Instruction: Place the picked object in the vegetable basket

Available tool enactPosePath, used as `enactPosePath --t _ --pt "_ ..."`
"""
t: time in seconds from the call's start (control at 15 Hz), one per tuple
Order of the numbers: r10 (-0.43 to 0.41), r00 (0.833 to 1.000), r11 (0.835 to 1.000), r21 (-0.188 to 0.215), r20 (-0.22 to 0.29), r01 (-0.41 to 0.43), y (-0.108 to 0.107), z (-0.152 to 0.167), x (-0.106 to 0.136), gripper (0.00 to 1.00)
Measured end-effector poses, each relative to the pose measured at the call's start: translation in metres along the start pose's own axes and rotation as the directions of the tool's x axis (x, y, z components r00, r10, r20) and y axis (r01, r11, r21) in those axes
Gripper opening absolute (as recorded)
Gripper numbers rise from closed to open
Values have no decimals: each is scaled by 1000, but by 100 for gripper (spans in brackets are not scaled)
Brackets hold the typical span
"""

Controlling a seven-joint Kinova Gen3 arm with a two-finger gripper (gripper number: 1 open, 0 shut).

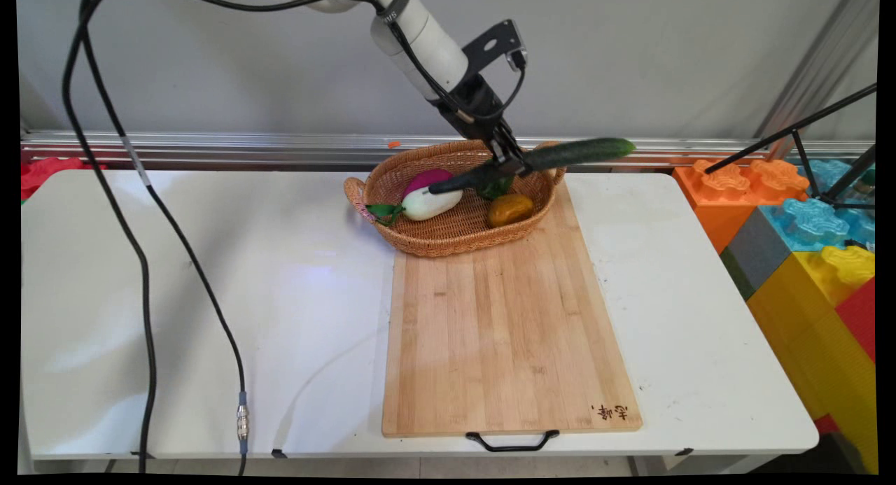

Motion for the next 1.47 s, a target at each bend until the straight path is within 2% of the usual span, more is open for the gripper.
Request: enactPosePath --t 0.2,0.4,0.73,1.07,1.13,1.47 --pt "21 1000 999 48 6 -22 -18 1 -8 0" --pt "21 1000 998 67 -6 -20 -22 6 -15 0" --pt "-16 1000 999 30 10 16 -9 22 -37 0" --pt "-37 999 999 11 35 37 1 27 -53 0" --pt "-39 999 999 8 36 39 2 28 -55 100" --pt "-43 999 999 -6 34 43 8 26 -57 100"
